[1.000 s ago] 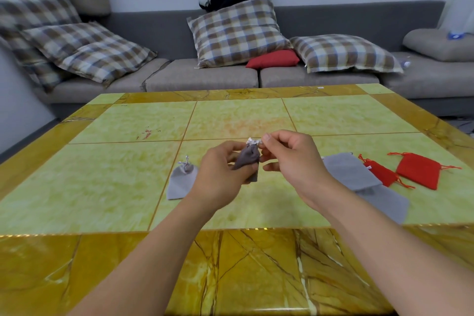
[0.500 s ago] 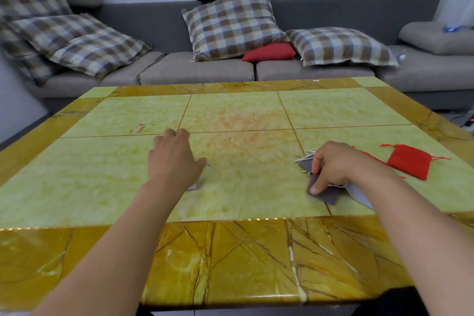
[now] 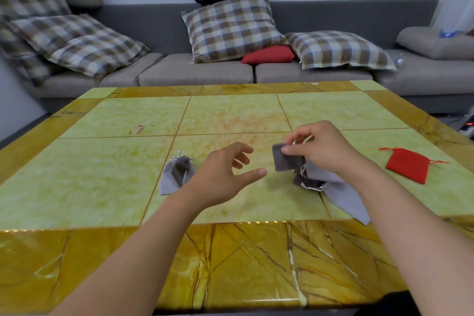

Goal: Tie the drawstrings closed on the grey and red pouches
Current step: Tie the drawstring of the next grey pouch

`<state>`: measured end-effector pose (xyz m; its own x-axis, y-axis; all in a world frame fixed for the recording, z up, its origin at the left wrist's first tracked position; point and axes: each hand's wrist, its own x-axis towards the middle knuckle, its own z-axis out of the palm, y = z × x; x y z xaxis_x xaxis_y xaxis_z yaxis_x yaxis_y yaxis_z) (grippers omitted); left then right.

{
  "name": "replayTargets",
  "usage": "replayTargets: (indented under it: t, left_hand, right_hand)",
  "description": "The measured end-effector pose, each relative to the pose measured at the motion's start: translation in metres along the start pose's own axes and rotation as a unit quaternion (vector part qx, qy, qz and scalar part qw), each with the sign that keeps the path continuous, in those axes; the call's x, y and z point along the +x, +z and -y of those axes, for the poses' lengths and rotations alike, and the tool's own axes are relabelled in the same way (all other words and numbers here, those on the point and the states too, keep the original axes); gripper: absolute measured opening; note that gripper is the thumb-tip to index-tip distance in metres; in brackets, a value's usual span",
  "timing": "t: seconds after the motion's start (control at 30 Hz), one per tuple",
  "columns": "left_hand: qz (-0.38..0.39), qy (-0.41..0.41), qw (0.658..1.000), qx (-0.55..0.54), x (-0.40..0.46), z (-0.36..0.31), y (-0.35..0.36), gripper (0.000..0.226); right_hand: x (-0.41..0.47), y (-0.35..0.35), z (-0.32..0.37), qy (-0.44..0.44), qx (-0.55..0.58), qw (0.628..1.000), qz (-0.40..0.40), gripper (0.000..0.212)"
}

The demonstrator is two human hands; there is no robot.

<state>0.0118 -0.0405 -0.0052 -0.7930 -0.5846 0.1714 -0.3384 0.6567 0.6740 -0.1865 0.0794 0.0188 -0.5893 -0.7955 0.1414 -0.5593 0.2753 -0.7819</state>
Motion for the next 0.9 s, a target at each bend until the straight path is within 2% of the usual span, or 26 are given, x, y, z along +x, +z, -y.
replayTargets:
  t: [0.1,0.2,0.27,0.33,0.4,0.47,0.6,0.7,0.8,0.9]
  left_hand:
    - [0.010,-0.024,0.998,-0.059,0.000,-0.006,0.002,0.075]
    - [0.034,-0.053,0.992,-0.109,0.001,-0.011,0.004,0.082]
    - [0.044,-0.068,0.978,-0.192,0.000,-0.016,0.003,0.071]
    - [0.035,-0.076,0.956,-0.280,0.002,-0.020,0.002,0.048]
    - [0.029,-0.085,0.933,-0.347,0.001,-0.025,-0.003,0.024]
    - [0.028,-0.097,0.922,-0.374,0.000,-0.025,-0.006,0.018]
    - [0.025,-0.100,0.926,-0.362,-0.002,-0.023,-0.008,0.017]
    - [0.027,-0.103,0.927,-0.358,-0.002,-0.024,-0.007,0.017]
    - [0.024,-0.107,0.928,-0.357,-0.003,-0.027,-0.011,0.017]
    - [0.037,-0.138,0.918,-0.370,-0.003,-0.031,-0.014,0.037]
  right_hand:
    - [-0.003,0.006,0.015,-0.012,0.135,0.989,-0.050,0.010]
    - [-0.007,0.010,0.025,0.051,0.293,0.954,-0.044,0.009]
    - [-0.011,0.013,0.033,0.092,0.407,0.909,-0.010,0.010]
    - [-0.015,0.019,0.039,0.126,0.470,0.873,0.036,0.013]
    - [-0.016,0.025,0.041,0.149,0.464,0.871,0.063,0.018]
    - [-0.015,0.027,0.040,0.158,0.411,0.895,0.069,0.020]
    - [-0.016,0.029,0.036,0.132,0.336,0.926,0.110,0.029]
    - [-0.018,0.028,0.035,0.097,0.314,0.936,0.125,0.021]
    - [-0.018,0.024,0.034,0.075,0.288,0.944,0.143,0.023]
    - [-0.020,0.025,0.035,0.052,0.249,0.954,0.158,0.022]
